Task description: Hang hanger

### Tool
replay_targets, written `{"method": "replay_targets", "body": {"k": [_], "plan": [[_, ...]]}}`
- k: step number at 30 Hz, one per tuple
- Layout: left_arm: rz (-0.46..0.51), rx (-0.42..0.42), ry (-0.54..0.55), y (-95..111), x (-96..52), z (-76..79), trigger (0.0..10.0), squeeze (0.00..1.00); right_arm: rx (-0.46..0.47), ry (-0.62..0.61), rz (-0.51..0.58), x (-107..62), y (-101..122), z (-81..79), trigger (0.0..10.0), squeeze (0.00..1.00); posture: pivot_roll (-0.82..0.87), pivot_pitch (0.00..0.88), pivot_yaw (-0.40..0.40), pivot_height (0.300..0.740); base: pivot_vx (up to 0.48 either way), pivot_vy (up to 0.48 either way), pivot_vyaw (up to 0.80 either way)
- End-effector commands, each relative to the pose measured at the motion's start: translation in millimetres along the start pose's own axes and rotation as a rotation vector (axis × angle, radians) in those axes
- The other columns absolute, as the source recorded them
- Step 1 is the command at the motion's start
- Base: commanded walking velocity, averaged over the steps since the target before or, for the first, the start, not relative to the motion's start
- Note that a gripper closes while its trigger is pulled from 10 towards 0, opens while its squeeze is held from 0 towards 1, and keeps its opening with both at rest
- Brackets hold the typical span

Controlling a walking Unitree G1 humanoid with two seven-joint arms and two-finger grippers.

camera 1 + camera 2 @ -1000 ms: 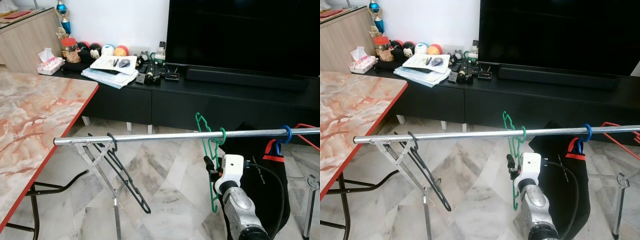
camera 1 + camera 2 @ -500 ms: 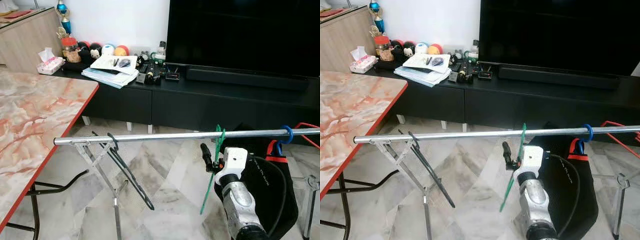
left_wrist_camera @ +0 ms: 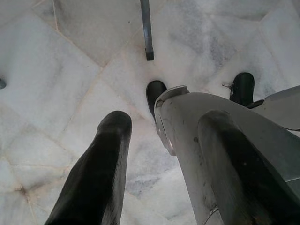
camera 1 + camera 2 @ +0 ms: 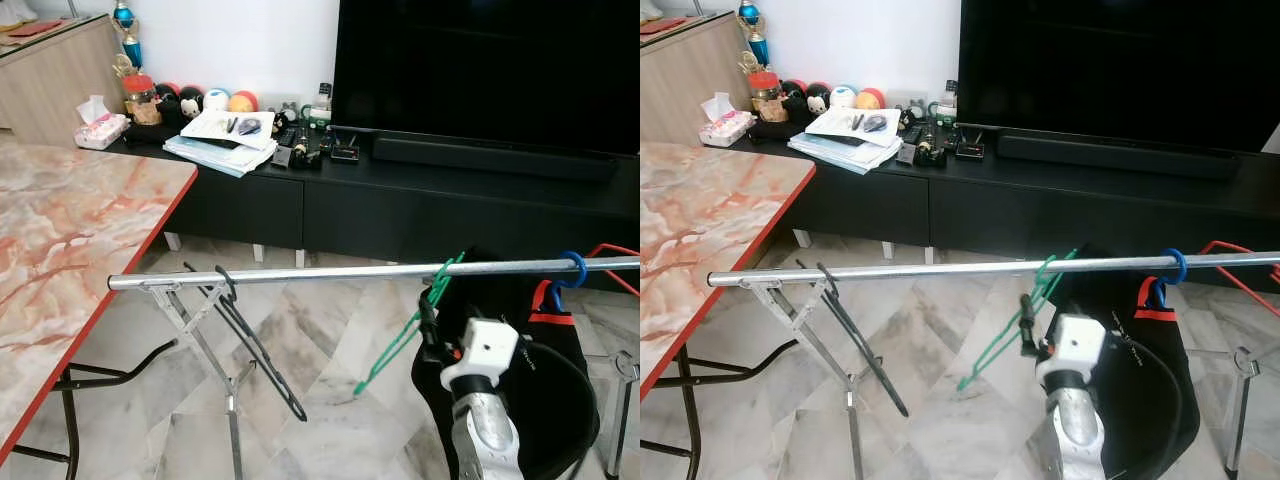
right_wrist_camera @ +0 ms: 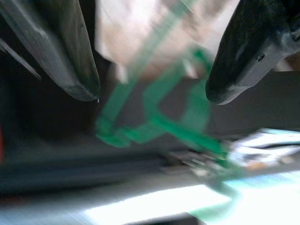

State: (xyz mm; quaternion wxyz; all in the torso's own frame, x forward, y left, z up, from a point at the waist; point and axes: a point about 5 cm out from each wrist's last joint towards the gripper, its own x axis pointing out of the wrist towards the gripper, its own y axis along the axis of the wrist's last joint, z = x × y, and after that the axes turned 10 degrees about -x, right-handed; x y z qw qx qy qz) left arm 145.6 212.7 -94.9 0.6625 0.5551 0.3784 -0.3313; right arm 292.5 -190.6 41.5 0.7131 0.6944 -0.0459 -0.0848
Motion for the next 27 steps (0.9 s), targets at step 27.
{"method": "replay_targets", "body": {"k": [27], "plan": [[-0.046,-0.029,0.065,-17,-2.8,-4.7,10.0,0.0,-0.116,0.305,-0.925,-115.2,-138,3.7,10.0,0.0,-0.04,0.048,-0.027,0.74,0.0,0.0,0.0]]}}
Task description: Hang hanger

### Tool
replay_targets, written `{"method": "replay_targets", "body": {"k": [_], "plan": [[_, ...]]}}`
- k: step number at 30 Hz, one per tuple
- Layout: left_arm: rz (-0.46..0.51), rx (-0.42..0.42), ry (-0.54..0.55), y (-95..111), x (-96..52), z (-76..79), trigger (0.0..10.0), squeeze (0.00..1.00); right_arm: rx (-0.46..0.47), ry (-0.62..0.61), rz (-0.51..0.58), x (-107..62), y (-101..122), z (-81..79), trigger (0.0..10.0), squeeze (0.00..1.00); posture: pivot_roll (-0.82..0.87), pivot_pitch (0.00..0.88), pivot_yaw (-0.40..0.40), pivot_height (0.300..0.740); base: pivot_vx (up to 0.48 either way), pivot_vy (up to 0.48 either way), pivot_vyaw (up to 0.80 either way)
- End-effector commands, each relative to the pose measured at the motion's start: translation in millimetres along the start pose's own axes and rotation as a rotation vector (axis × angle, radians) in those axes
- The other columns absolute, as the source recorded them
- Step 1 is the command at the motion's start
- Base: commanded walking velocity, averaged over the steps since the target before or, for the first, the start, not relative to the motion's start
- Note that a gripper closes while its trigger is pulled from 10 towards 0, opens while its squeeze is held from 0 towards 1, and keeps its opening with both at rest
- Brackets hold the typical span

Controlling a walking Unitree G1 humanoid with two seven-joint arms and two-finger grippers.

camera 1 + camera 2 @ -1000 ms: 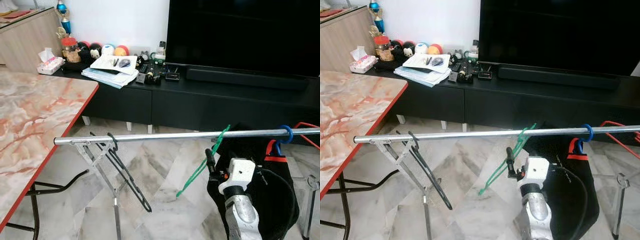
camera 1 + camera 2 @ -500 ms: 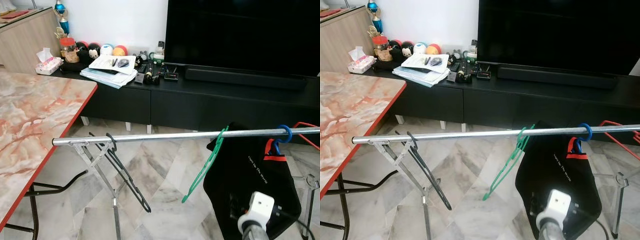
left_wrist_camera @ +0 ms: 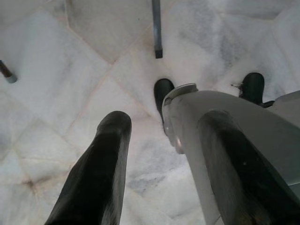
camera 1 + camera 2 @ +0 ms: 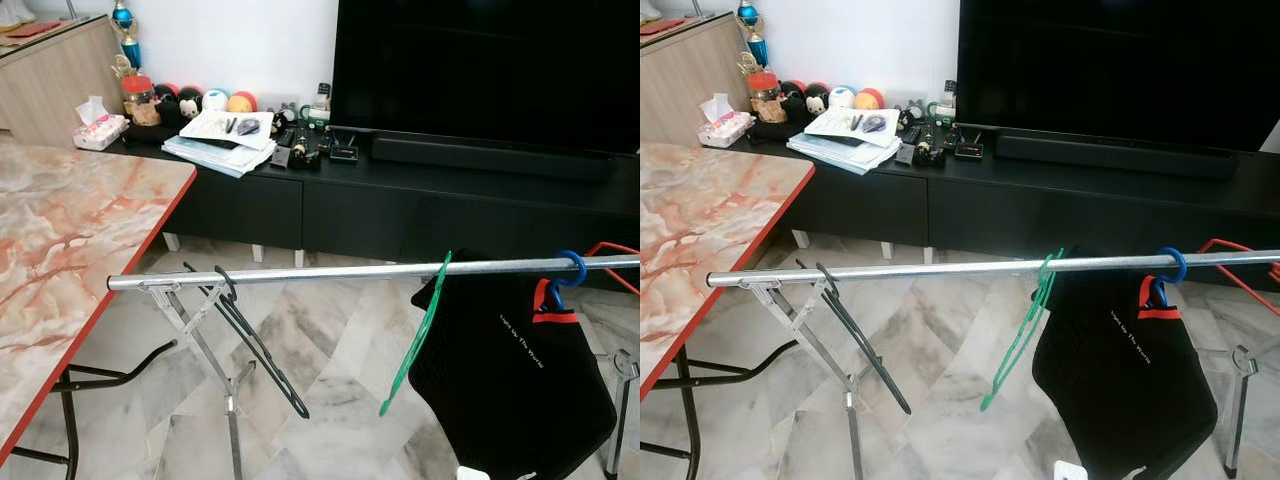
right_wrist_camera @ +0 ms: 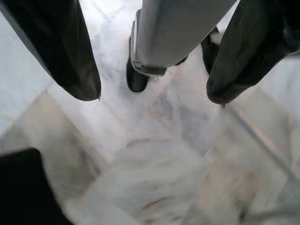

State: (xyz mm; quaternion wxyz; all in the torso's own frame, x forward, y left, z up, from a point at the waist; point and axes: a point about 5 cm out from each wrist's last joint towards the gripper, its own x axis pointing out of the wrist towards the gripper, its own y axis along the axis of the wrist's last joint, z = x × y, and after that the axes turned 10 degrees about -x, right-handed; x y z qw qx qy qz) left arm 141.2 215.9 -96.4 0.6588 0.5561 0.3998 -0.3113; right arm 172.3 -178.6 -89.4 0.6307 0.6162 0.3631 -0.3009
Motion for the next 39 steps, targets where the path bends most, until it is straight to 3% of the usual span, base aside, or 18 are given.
{"method": "replay_targets", "body": {"k": [1,9,16,20,39], "plan": [[-0.049,-0.003,0.014,-14,-1.8,-1.4,10.0,0.0,-0.086,0.032,-0.034,-0.2,-5,-4.6,10.0,0.0,-0.04,0.044,-0.027,0.74,0.0,0.0,0.0],[-0.042,-0.017,0.019,-14,-1.9,-1.0,10.0,0.0,-0.187,-0.057,-0.008,-2.1,-3,7.4,10.0,0.0,-0.03,0.029,-0.031,0.74,0.0,0.0,0.0],[-0.044,-0.012,0.011,-14,-1.9,-0.8,10.0,0.0,-0.1,-0.103,0.042,-0.6,9,10.4,10.0,0.0,-0.03,0.027,-0.027,0.74,0.0,0.0,0.0],[-0.042,-0.014,0.008,-13,-1.8,-0.8,10.0,0.0,0.014,-0.118,0.072,-0.4,13,11.8,10.0,0.0,-0.03,0.038,-0.029,0.74,0.0,0.0,0.0],[-0.041,-0.015,-0.003,-12,-1.5,0.0,10.0,0.0,0.013,-0.086,0.089,0.0,11,3.6,10.0,0.0,-0.03,0.056,-0.03,0.74,0.0,0.0,0.0]]}}
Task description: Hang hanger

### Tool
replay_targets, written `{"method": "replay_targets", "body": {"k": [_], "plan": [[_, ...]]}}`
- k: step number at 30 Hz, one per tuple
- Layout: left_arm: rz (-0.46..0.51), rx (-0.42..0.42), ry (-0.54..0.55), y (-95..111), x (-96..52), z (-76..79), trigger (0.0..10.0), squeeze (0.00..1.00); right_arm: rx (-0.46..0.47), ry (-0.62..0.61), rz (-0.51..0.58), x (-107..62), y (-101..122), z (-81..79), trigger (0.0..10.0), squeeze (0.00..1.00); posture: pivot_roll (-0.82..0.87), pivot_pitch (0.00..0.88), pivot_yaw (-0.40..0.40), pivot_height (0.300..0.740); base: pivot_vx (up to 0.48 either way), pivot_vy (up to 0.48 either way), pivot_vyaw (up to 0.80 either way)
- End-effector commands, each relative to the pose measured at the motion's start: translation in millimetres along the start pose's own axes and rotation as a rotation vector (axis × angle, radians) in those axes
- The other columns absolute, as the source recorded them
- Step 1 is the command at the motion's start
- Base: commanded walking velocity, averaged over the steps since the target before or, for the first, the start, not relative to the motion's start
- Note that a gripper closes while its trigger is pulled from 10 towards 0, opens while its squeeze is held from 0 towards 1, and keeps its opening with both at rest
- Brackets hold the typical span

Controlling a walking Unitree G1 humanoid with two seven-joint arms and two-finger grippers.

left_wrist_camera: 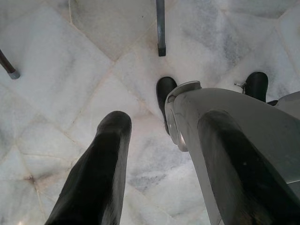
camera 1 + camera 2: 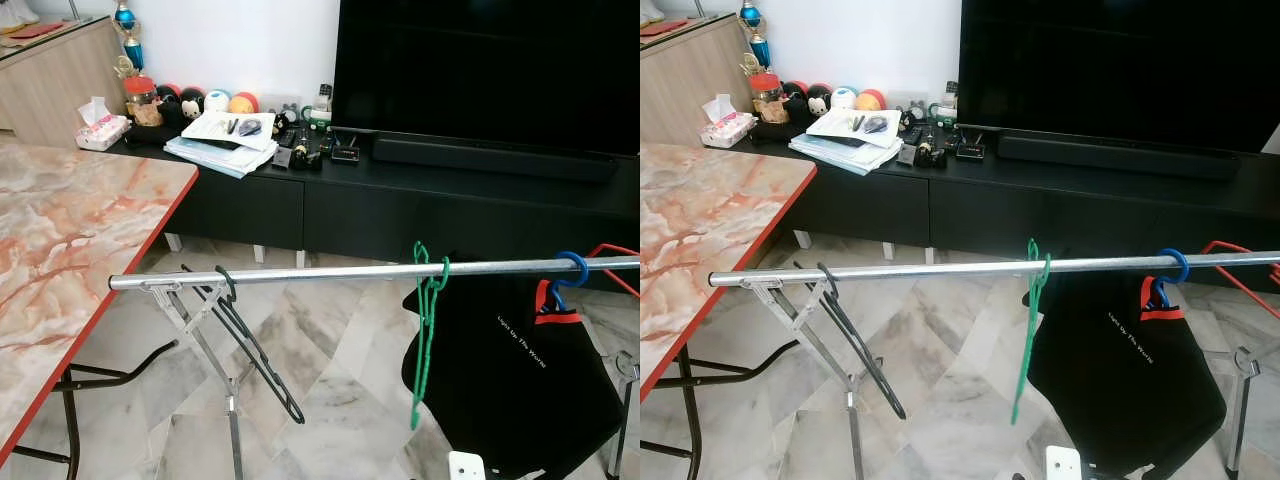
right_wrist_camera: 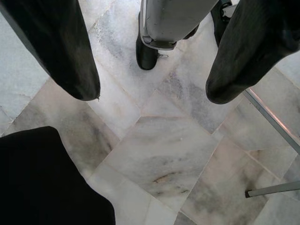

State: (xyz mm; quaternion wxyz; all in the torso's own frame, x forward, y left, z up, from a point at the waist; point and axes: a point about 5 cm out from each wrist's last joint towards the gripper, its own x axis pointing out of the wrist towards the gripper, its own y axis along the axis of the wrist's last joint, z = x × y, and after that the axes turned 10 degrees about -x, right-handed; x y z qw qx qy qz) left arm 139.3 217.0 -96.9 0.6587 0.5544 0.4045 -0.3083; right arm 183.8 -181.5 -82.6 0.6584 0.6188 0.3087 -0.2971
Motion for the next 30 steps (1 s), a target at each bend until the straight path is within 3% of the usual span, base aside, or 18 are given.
{"method": "replay_targets", "body": {"k": [1,10,30], "plan": [[-0.038,-0.007,-0.011,-10.1,-1.0,1.3,10.0,0.0,0.012,-0.004,-0.002,-0.7,-2.4,-0.2,10.0,0.0,-0.03,0.056,-0.03,0.74,0.0,0.0,0.0],[-0.037,-0.006,-0.012,-9.6,-1.0,1.3,10.0,0.0,0.006,-0.003,-0.002,-0.2,-1.1,-1.0,10.0,0.0,-0.03,0.06,-0.03,0.74,0.0,0.0,0.0],[-0.037,-0.001,-0.018,-8.8,-0.8,1.6,10.0,0.0,-0.004,0.005,-0.013,-0.4,-3.4,-3.8,10.0,0.0,-0.03,0.063,-0.029,0.74,-0.274,0.0,0.0]]}}
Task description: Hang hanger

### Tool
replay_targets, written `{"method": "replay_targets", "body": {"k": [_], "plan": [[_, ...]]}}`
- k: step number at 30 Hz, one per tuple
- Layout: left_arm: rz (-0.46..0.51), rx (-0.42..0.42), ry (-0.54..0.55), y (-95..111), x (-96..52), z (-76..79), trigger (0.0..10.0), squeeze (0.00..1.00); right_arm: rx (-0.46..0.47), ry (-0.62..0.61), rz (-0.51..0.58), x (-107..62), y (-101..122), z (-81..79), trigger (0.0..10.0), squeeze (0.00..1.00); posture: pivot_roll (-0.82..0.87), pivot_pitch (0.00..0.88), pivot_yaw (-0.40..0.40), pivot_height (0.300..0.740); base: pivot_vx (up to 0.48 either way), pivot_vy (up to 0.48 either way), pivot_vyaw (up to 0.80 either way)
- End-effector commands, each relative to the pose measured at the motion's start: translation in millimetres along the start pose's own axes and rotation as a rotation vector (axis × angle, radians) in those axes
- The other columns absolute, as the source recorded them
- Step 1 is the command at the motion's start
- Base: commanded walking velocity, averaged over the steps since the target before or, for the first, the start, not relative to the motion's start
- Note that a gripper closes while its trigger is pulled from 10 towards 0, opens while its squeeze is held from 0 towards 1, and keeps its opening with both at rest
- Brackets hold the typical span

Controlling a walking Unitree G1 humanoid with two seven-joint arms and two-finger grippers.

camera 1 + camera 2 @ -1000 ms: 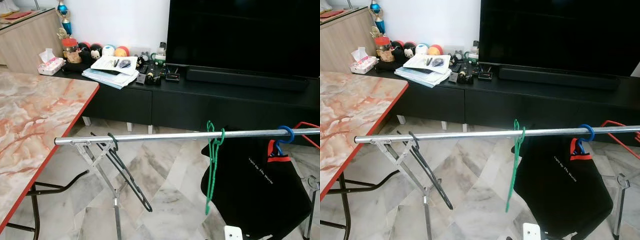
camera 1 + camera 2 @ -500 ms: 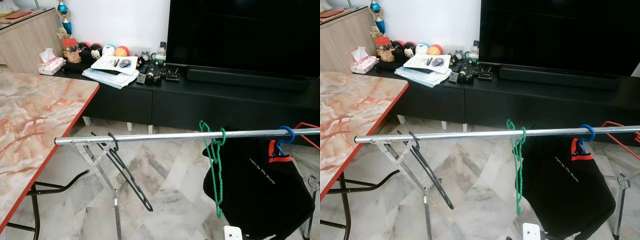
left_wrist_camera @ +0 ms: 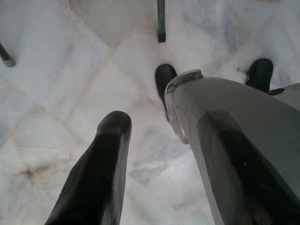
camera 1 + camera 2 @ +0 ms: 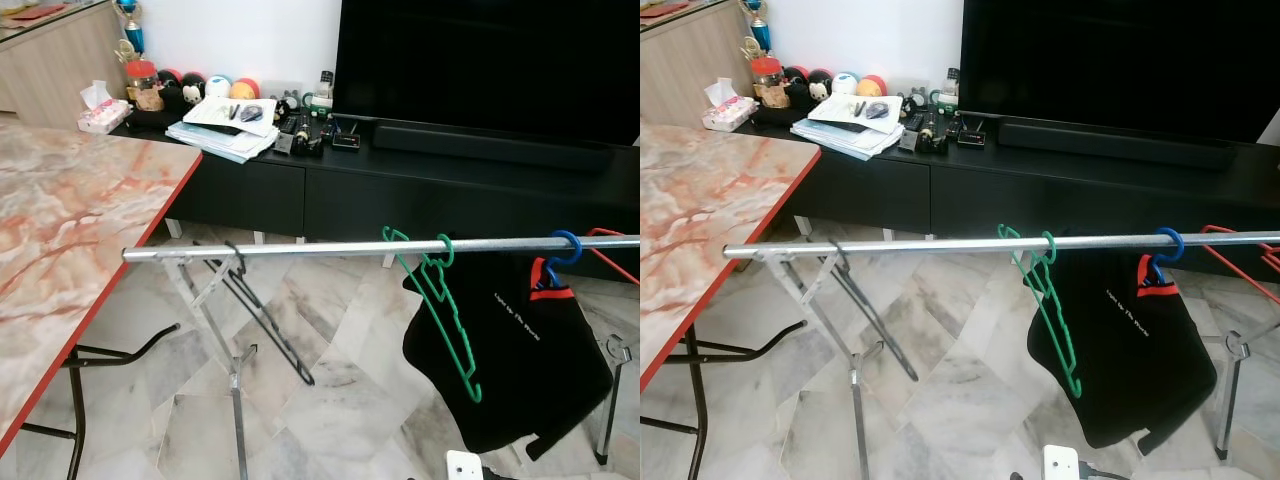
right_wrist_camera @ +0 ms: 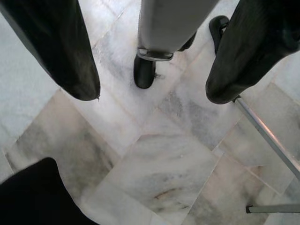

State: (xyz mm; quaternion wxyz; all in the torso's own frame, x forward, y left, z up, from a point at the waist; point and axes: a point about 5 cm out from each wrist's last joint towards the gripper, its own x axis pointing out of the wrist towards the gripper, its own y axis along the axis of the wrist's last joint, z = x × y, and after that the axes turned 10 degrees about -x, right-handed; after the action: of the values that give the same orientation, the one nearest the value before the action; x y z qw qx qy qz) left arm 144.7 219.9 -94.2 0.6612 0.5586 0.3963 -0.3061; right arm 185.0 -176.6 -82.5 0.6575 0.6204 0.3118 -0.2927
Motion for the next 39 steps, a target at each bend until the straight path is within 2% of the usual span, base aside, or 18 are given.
{"method": "replay_targets", "body": {"k": [1,33,39], "plan": [[-0.054,-0.007,-0.01,-15.3,-1.4,3.3,10.0,0.0,-0.002,-0.006,-0.016,-1.2,-4.9,0.9,10.0,0.0,-0.03,0.063,-0.029,0.74,-0.296,0.0,0.0],[-0.054,-0.005,-0.013,-15.0,-1.2,4.0,10.0,0.0,-0.004,-0.002,-0.025,-1.7,-7.4,0.5,10.0,0.0,-0.03,0.065,-0.031,0.74,-0.299,0.0,0.0],[-0.054,0.0,-0.007,-14.9,-1.3,3.3,10.0,0.0,-0.005,-0.001,-0.032,-1.8,-8.3,0.1,10.0,0.0,-0.02,0.066,-0.032,0.74,0.0,0.0,0.0]]}}
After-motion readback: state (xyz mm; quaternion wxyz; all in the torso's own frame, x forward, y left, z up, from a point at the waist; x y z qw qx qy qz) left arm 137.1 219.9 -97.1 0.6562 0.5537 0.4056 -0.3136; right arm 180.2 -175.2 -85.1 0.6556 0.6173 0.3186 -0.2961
